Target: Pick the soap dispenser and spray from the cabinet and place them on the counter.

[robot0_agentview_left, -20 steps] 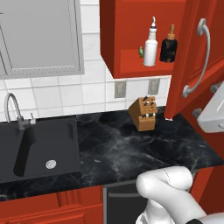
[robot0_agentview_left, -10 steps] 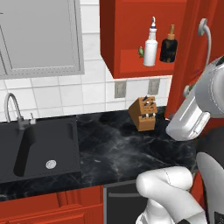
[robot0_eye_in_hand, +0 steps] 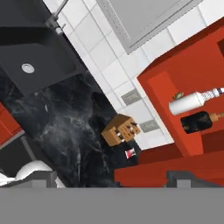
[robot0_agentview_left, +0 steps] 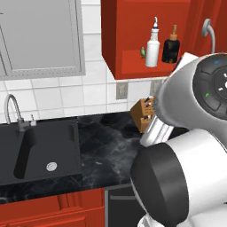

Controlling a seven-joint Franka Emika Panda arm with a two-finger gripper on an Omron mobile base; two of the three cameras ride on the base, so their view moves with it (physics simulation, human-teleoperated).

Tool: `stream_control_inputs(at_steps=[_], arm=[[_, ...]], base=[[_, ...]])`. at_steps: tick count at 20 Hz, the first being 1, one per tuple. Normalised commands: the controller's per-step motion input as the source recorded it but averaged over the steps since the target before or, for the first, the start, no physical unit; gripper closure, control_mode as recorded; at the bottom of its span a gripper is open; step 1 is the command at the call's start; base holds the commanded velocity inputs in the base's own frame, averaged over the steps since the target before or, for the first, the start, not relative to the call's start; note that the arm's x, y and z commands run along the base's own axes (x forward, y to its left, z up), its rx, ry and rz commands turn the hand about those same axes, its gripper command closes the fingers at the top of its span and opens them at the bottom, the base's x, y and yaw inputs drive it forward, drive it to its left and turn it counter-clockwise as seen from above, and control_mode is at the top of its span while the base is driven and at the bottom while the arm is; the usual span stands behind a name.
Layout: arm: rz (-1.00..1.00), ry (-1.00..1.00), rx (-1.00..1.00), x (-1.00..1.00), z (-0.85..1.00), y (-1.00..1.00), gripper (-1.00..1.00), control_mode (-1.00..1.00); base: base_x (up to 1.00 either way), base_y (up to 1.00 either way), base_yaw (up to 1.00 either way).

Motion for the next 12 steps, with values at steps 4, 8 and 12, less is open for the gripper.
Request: stream_control_inputs(at_steps=[4, 8, 12], arm=[[-0.05, 0.05, -0.16, 0.03, 0.00, 0.31, -1.00, -1.00], [-0.04, 0.11, -0.12, 0.09, 0.00, 0.19, -1.00, -1.00], [-0.04, 0.07, -0.12, 0.15, 0.00, 0.11, -1.00, -1.00]], base=[[0.00, 0.00, 0.00], [0.00, 0.00, 0.00], [0.00, 0.00, 0.00]])
